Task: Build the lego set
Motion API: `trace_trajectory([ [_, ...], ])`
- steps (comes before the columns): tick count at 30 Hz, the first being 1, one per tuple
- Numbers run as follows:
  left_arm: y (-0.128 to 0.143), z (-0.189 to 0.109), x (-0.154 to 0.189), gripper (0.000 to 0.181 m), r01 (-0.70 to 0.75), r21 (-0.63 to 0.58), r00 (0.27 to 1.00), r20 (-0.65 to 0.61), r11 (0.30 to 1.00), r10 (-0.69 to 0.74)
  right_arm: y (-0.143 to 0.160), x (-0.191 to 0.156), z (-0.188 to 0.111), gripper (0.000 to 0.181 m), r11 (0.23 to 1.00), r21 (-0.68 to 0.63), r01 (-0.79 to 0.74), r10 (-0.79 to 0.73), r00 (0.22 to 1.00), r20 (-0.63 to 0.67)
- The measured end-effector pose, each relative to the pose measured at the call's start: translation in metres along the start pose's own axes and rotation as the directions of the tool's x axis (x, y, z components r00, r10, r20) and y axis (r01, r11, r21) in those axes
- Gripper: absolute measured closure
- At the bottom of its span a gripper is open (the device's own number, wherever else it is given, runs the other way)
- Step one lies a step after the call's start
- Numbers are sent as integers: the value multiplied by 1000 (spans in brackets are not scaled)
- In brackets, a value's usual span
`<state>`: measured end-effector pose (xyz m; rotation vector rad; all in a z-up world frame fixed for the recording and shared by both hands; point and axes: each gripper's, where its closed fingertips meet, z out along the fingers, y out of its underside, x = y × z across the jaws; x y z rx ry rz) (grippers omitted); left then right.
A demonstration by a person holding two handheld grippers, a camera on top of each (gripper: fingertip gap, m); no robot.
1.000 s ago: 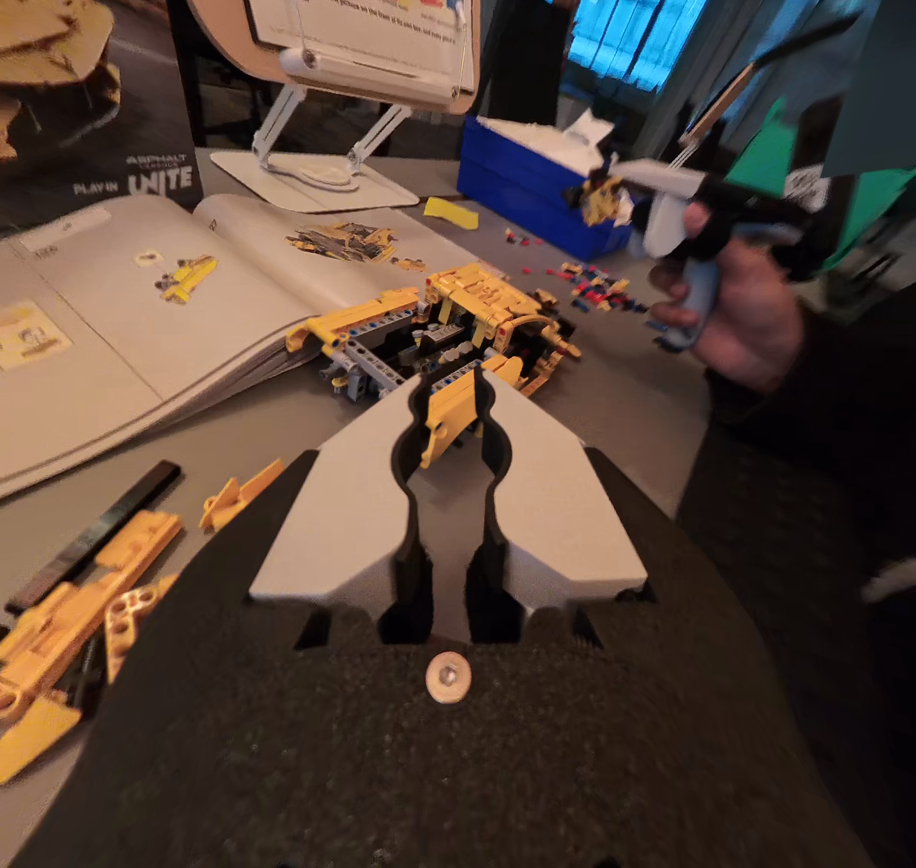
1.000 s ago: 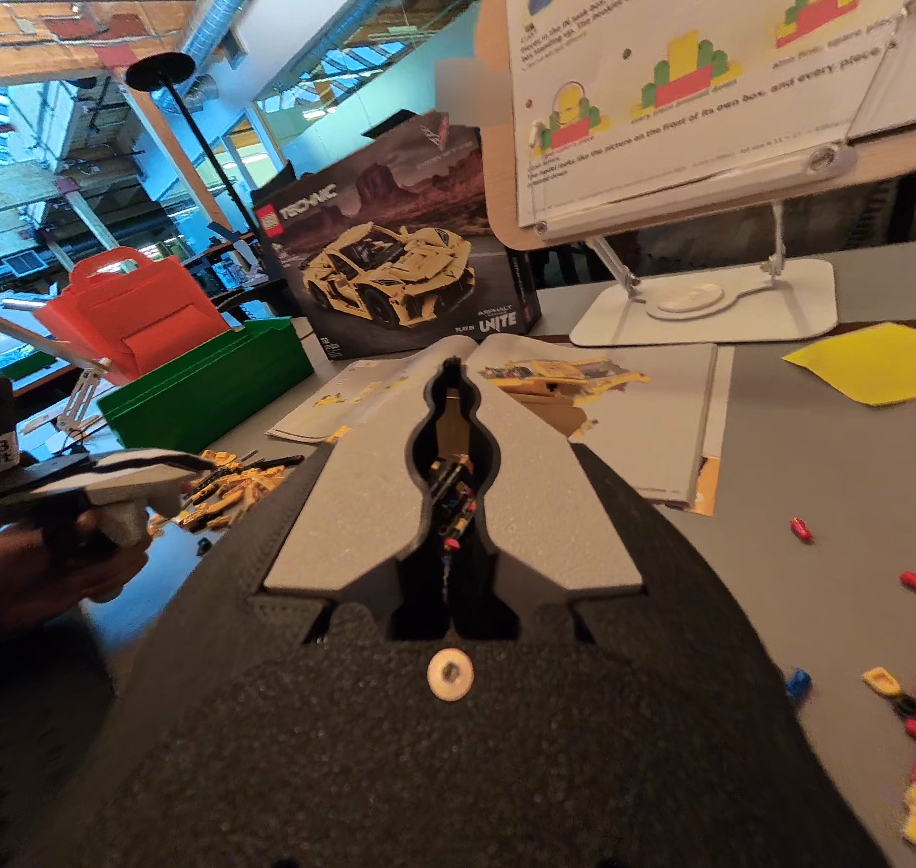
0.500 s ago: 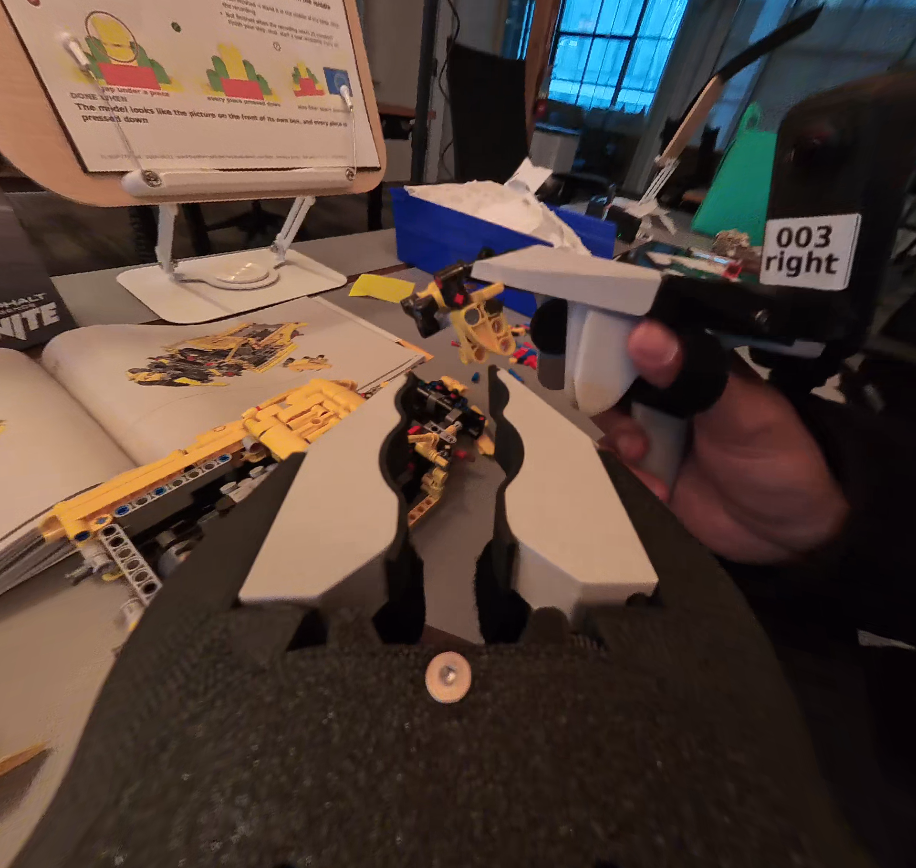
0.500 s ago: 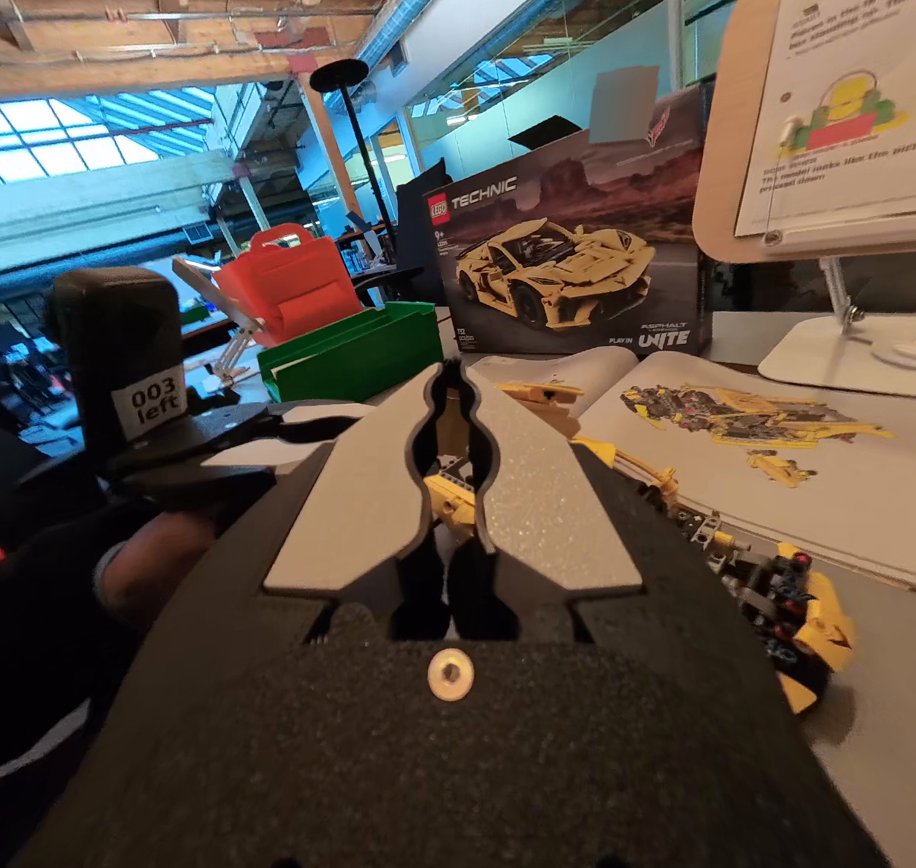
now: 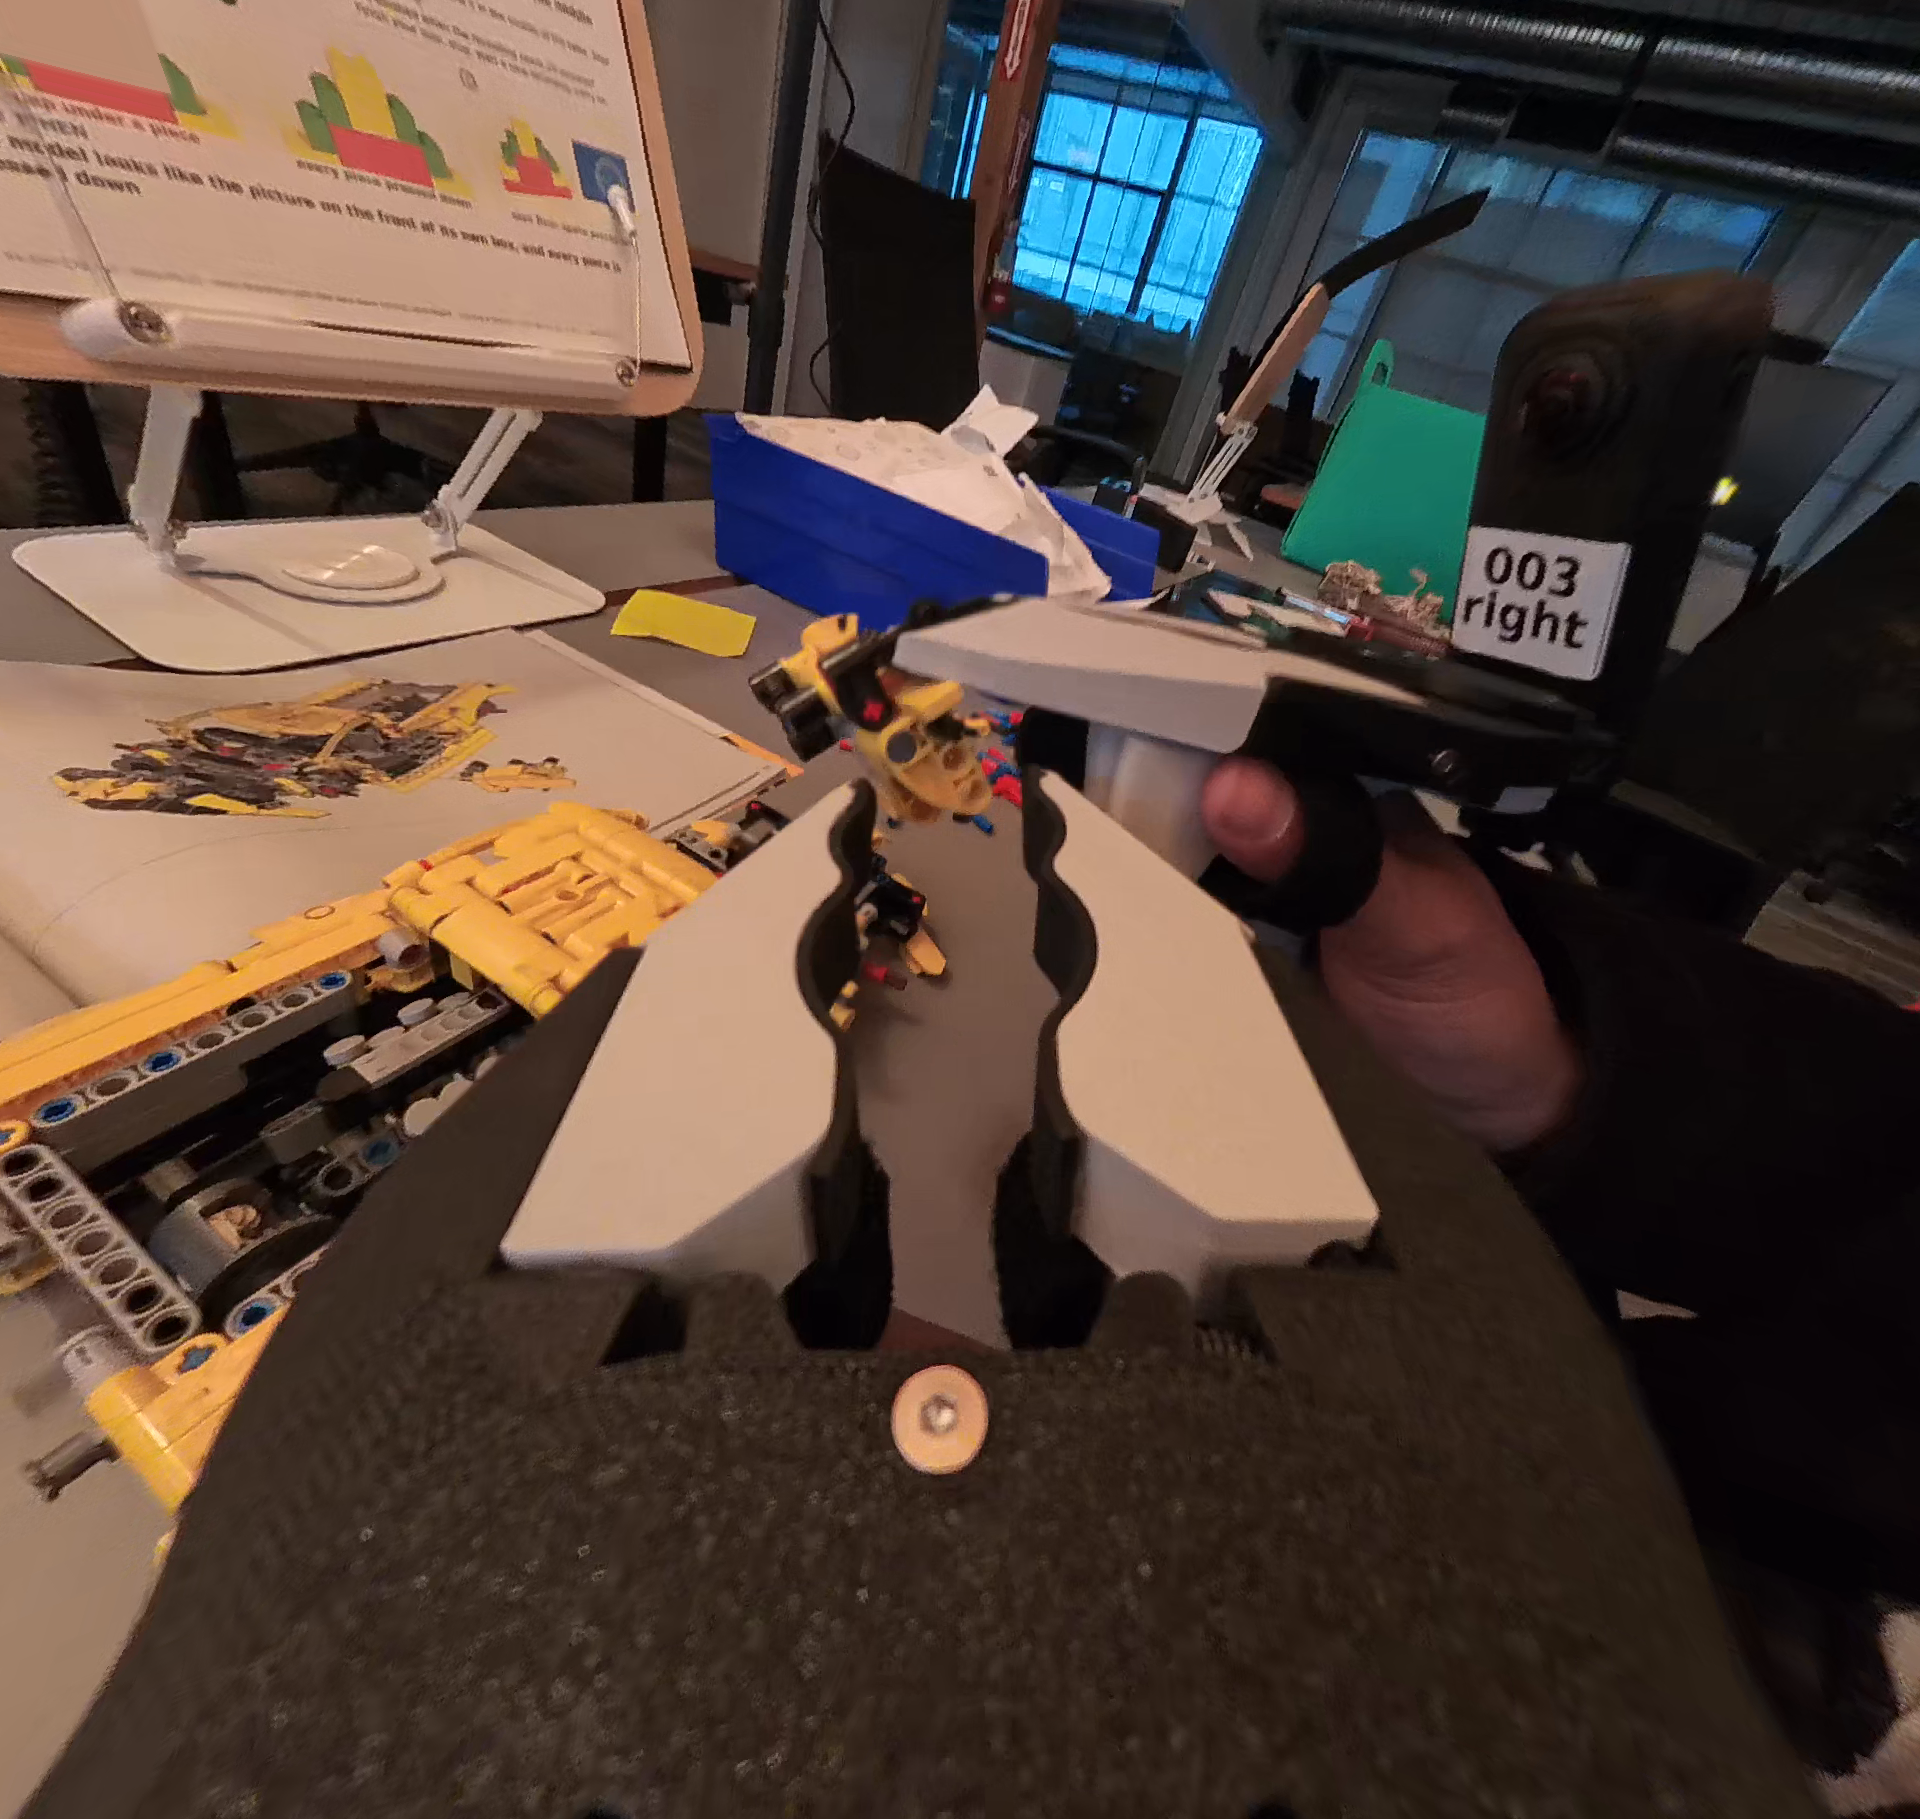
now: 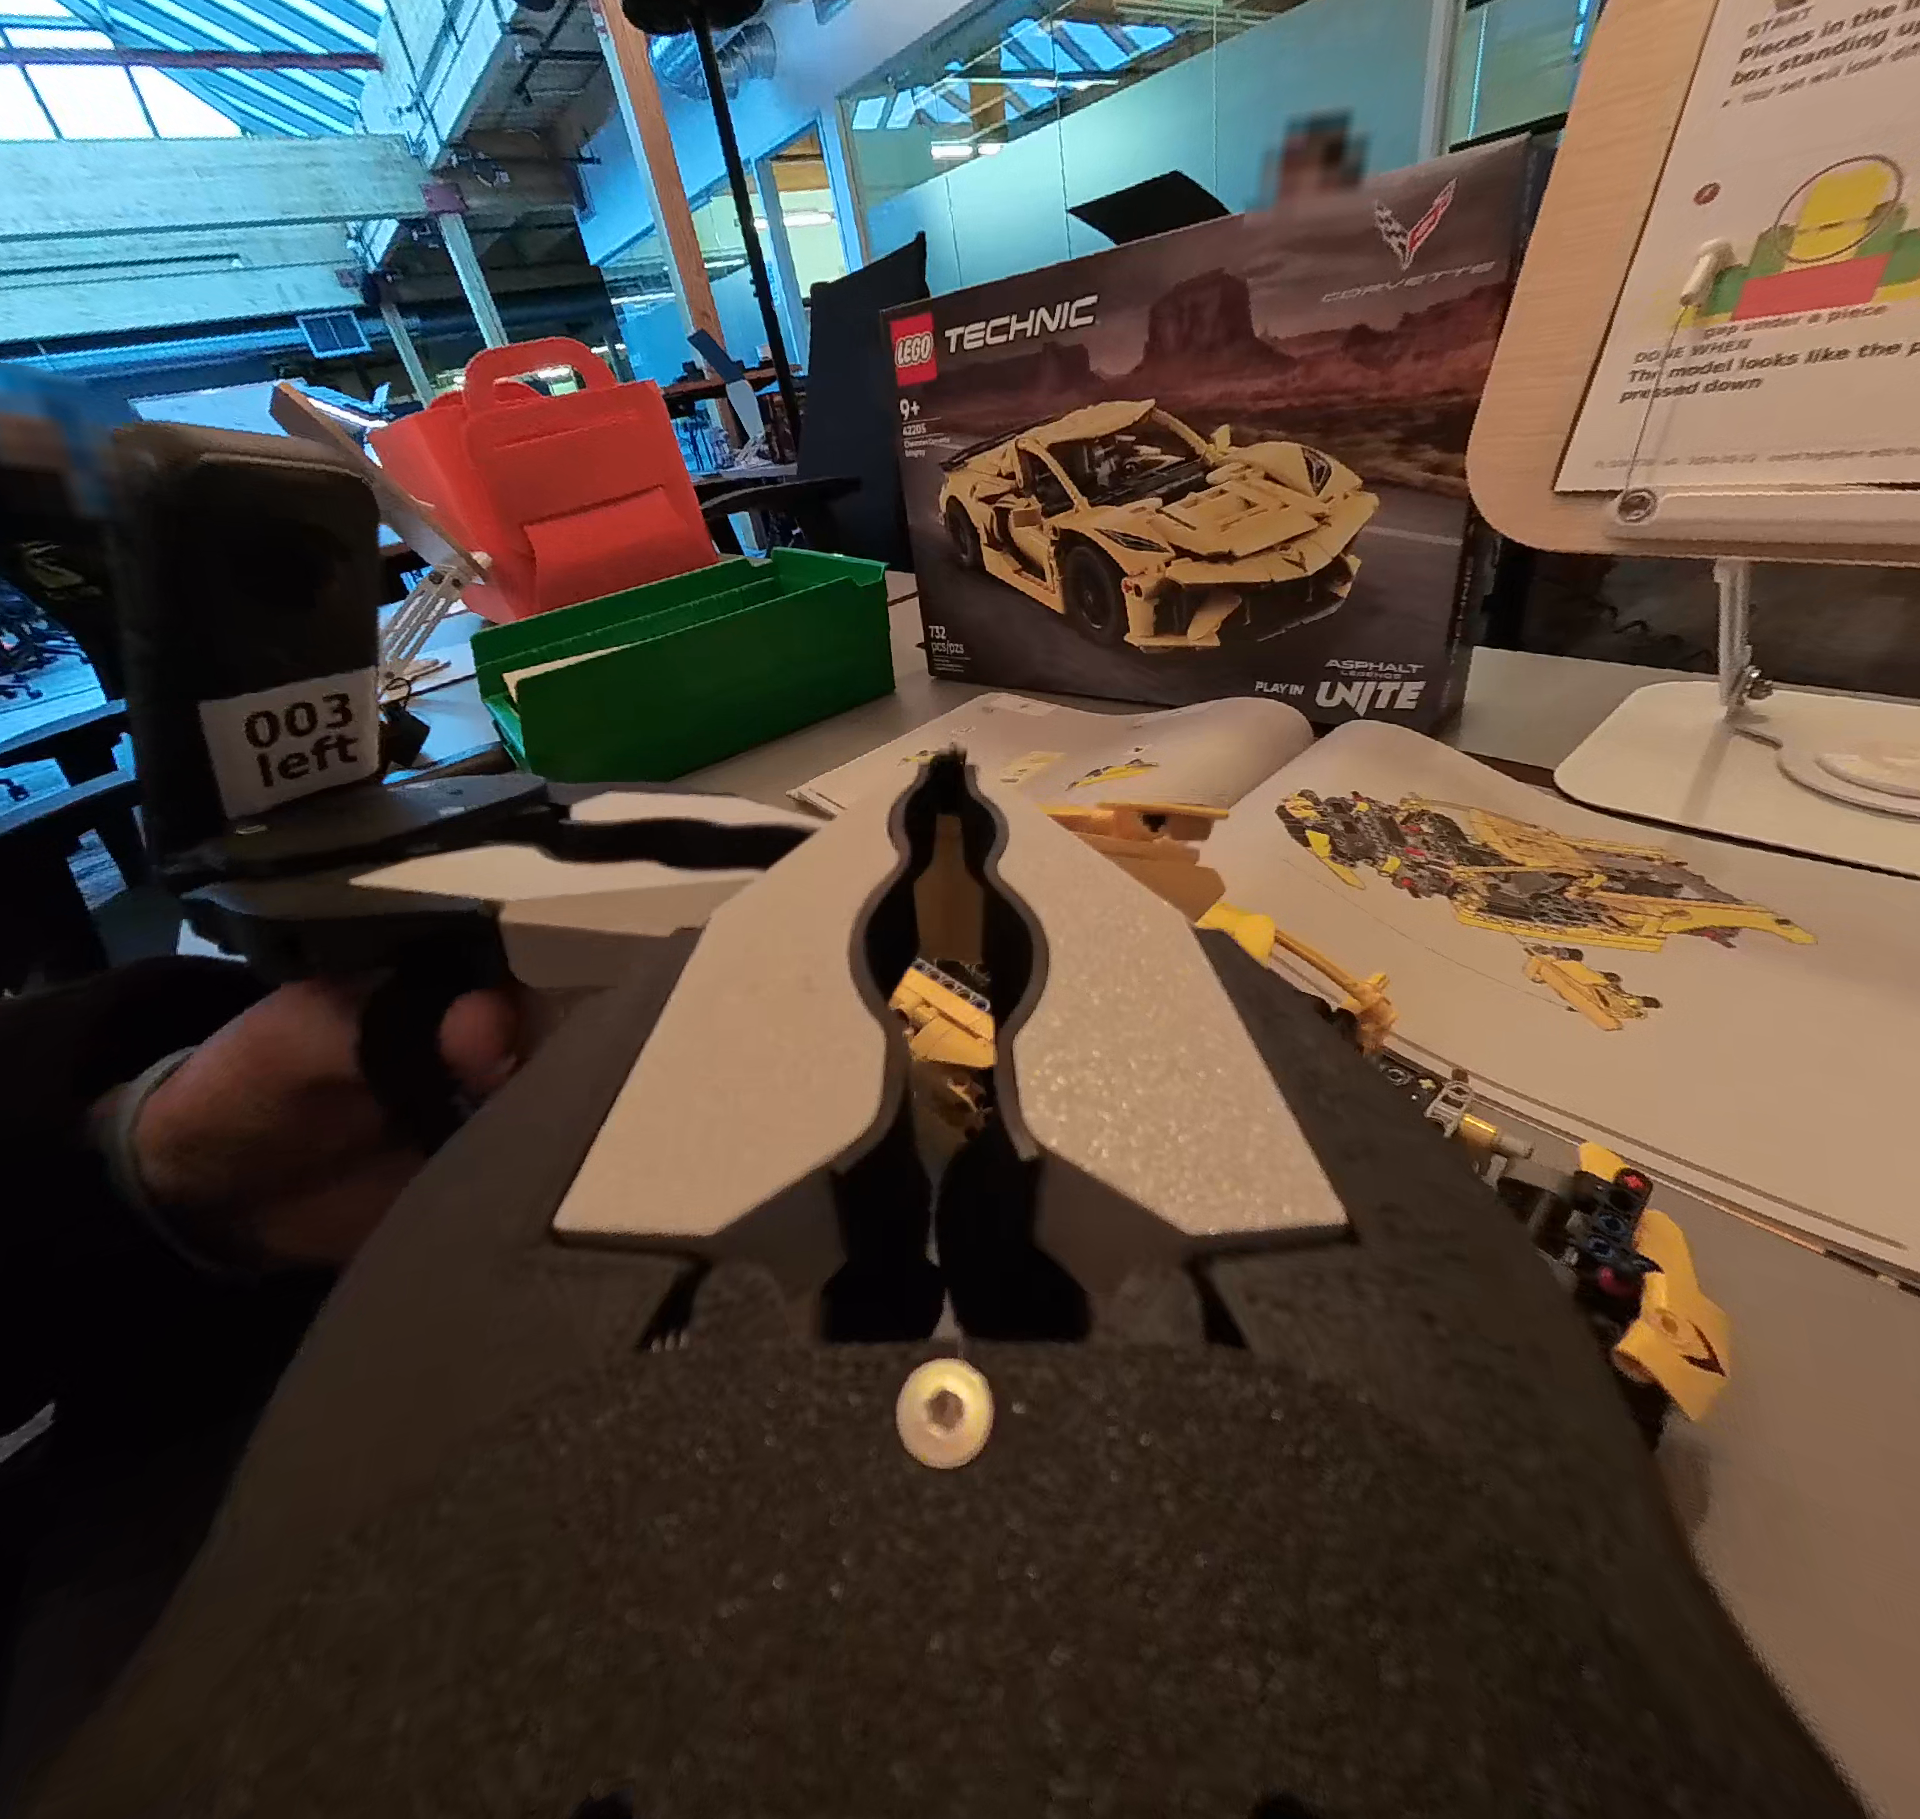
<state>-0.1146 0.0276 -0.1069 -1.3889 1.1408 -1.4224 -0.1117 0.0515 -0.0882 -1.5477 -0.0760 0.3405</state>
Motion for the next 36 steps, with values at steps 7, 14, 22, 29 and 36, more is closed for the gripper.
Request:
trace_trajectory([
  [7,-7,-6,-10,162,51,43,998,21,998,-52,7,-7,5,178,999,-37,8,-7,1000,30],
  [14,-4,-10,-12,164,60,25,998,-2,998,-60,10,-11,7,176,996,-36,-80,84,990,113],
  [22,-15,-26,10,165,231,52,943,-258,972,-210,-47,-8,-30,133,943,114,-312,237,872,429],
  [29,-43,-56,47,165,273,122,831,-529,954,-170,-21,-47,-57,129,749,-441,-493,634,343,693],
  [36,-33,-53,55,164,182,91,848,-518,979,-109,-8,-66,-45,156,786,-440,-435,607,404,685],
])
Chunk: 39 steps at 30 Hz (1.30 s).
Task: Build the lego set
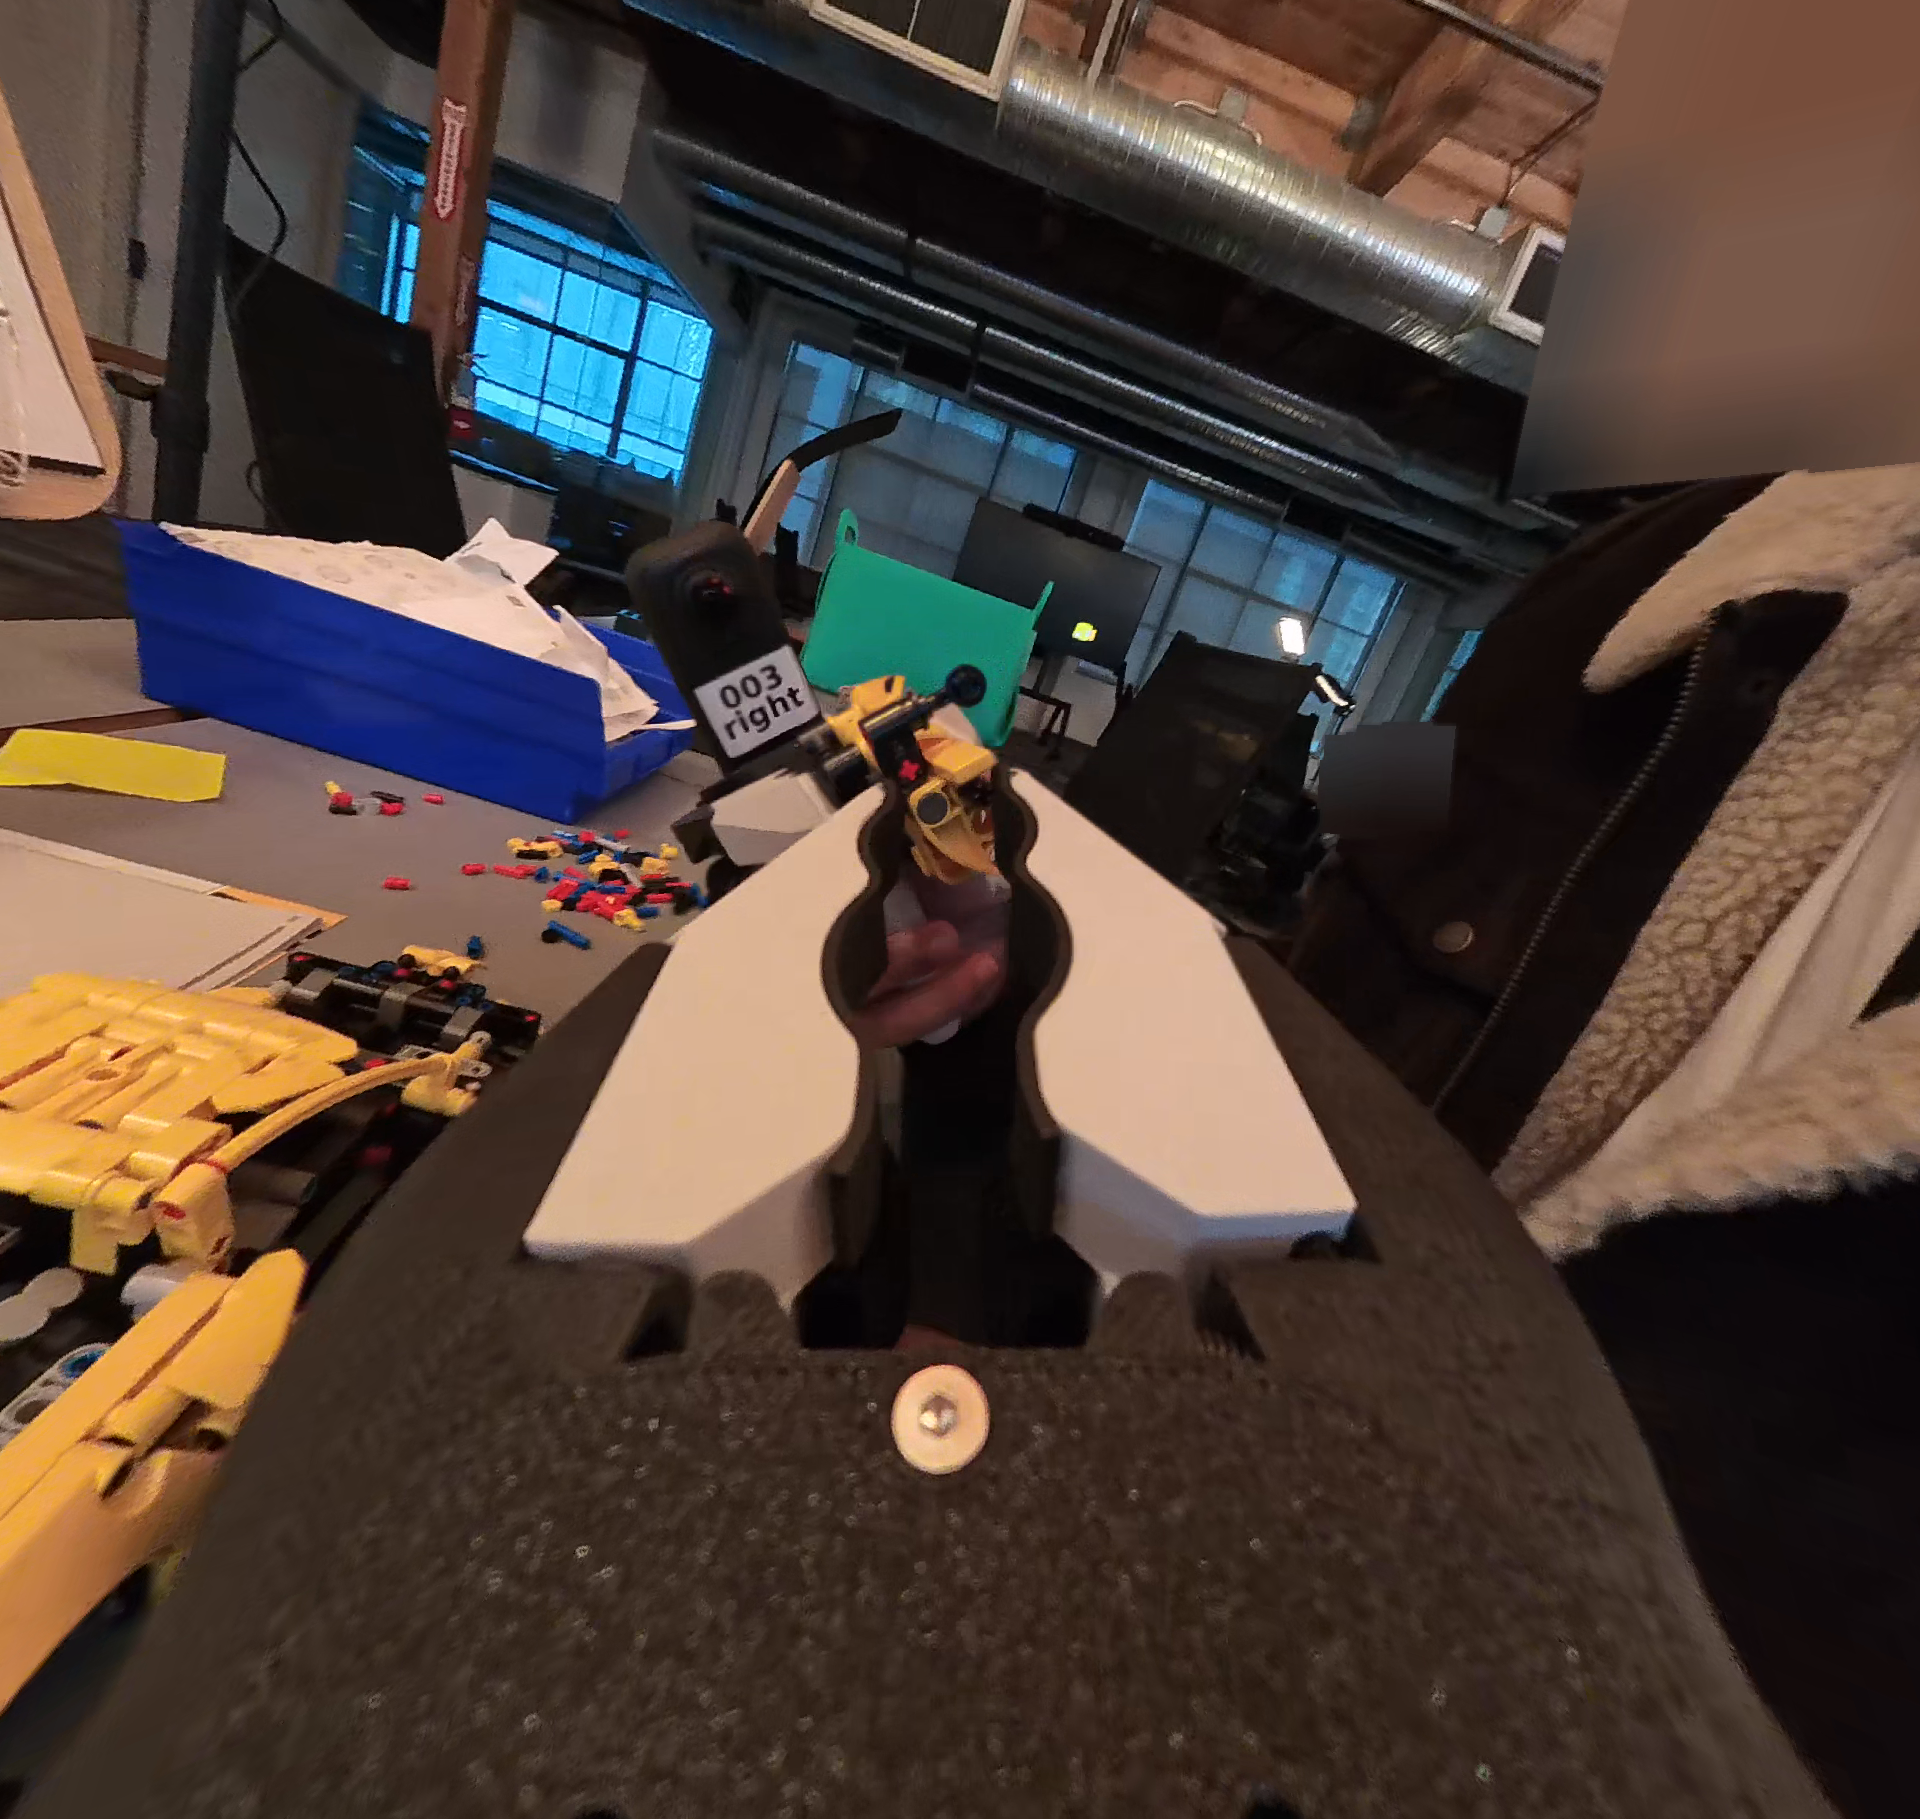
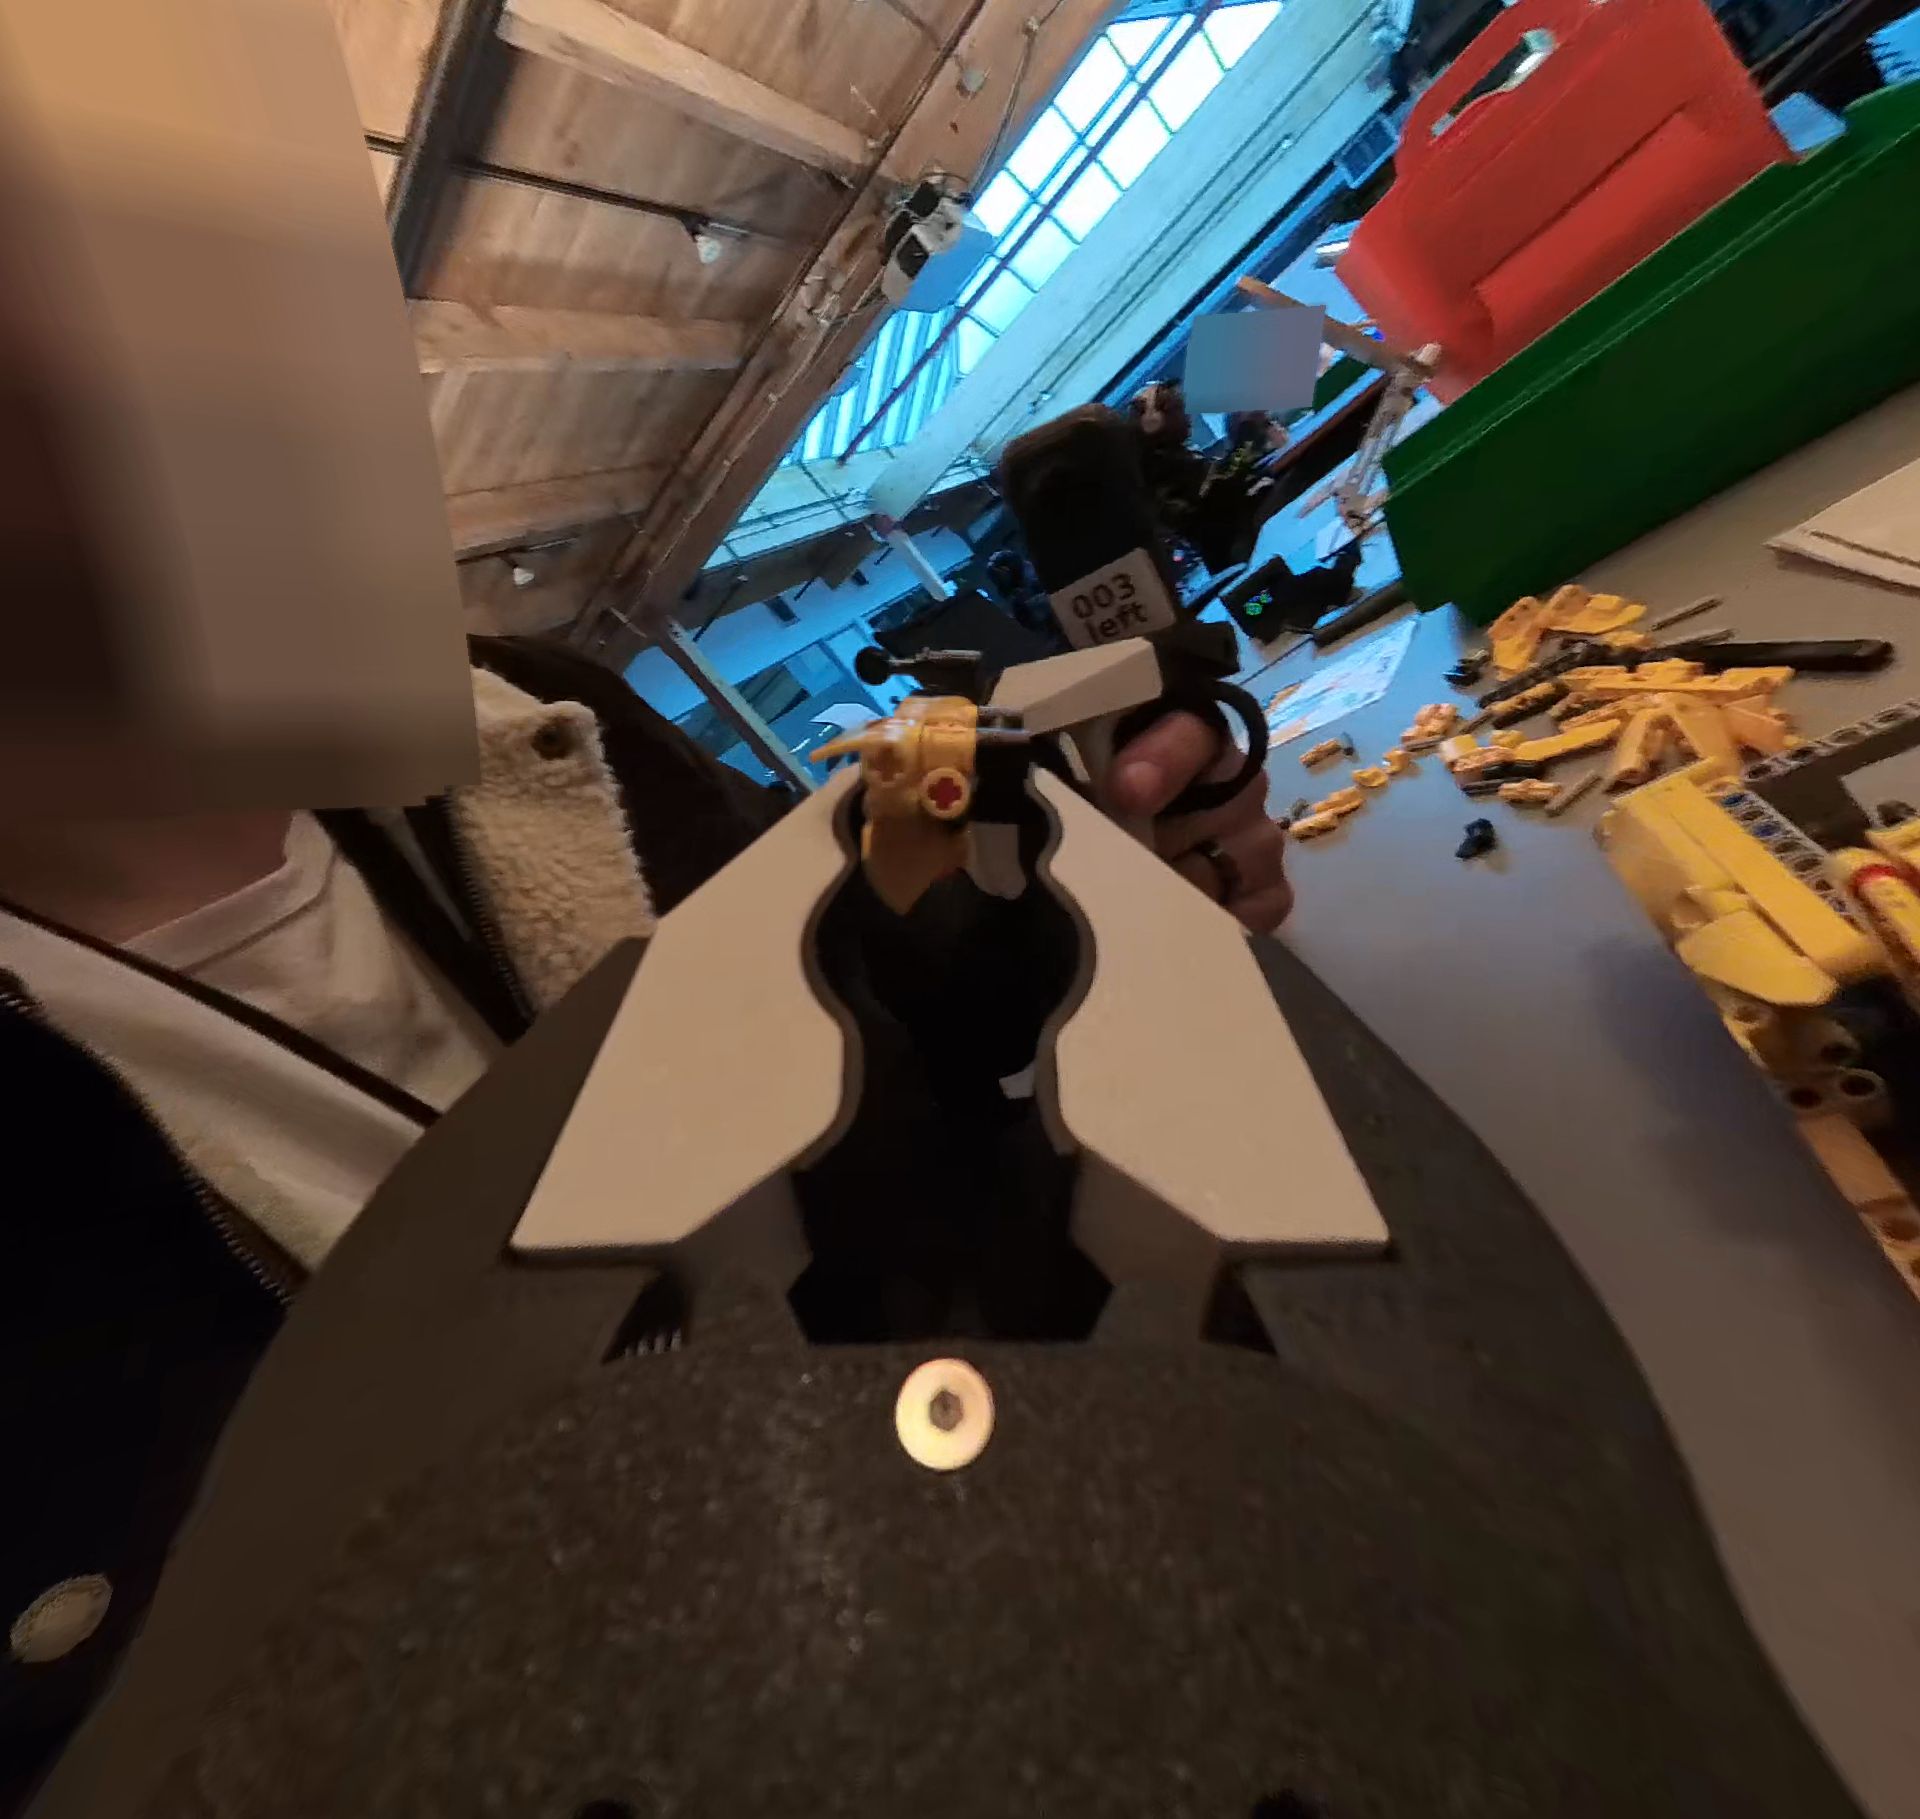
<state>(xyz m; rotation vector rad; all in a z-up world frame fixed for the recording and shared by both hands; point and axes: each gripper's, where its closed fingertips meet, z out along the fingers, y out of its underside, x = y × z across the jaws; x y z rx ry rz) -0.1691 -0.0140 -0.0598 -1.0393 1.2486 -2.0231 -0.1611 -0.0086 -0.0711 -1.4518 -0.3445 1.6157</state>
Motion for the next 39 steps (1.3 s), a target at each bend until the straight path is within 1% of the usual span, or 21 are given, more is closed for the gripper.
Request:
trace_trajectory([
  [2,3,0,-7,164,-7,-17,999,41,1000,8,-3,7,-4,156,1000,23,5,-4,999,-40],
  [5,7,-4,-30,164,3,-31,987,163,1000,2,-10,27,-15,157,998,52,48,-38,983,-179],
  [6,6,-6,-34,164,15,-26,983,184,1000,-10,-11,33,-19,157,996,55,71,-56,971,-234],
  [8,6,-10,-44,165,38,-17,975,221,999,-34,-11,41,-24,157,991,18,130,-117,941,-317],
  [11,9,-10,-46,173,51,-35,973,227,998,-41,-10,40,-21,157,981,-27,192,-189,918,-349],
  [14,13,-10,-46,173,53,-53,973,227,997,-40,-9,41,-21,156,972,-44,232,-232,899,-370],
  [16,14,-11,-51,170,71,-51,968,246,996,-56,-13,43,-25,157,946,-74,317,-317,848,-425],
  [18,15,-12,-54,164,101,-44,964,252,994,-86,-11,40,-22,156,928,-117,354,-369,826,-427],
  [19,14,-12,-52,165,105,-41,967,239,994,-92,-9,42,-21,156,936,-123,330,-350,833,-429],
  [20,12,-12,-52,165,92,-37,967,242,995,-80,-8,44,-21,156,952,-99,290,-304,856,-417],
  [21,11,-12,-51,173,64,-41,968,246,997,-52,-7,44,-20,157,970,-61,237,-241,889,-389],
  [22,12,-12,-48,176,41,-53,970,242,998,-27,-6,44,-20,157,982,-33,184,-184,916,-356],
  [23,13,-12,-48,176,28,-60,970,243,998,-13,-4,44,-20,157,989,-23,145,-144,931,-335],
  [24,14,-12,-48,176,31,-63,970,245,998,-15,-2,45,-21,157,990,-32,135,-138,932,-334],
  [28,14,-10,-42,177,53,-52,980,196,997,-41,-2,42,-18,156,975,-65,213,-222,913,-342],
  [31,23,-5,-36,177,41,-98,984,176,994,-23,4,40,-12,156,988,-50,148,-156,945,-287],
  [33,23,-4,-35,177,31,-102,985,173,994,-13,6,39,-10,156,991,-37,126,-132,954,-269],
  [36,26,-5,-38,177,49,-111,982,184,993,-28,7,44,-13,156,991,-54,125,-136,945,-296],
  [39,29,-9,-48,175,32,-146,967,256,989,7,3,52,-24,156,980,-73,184,-197,895,-399],
])
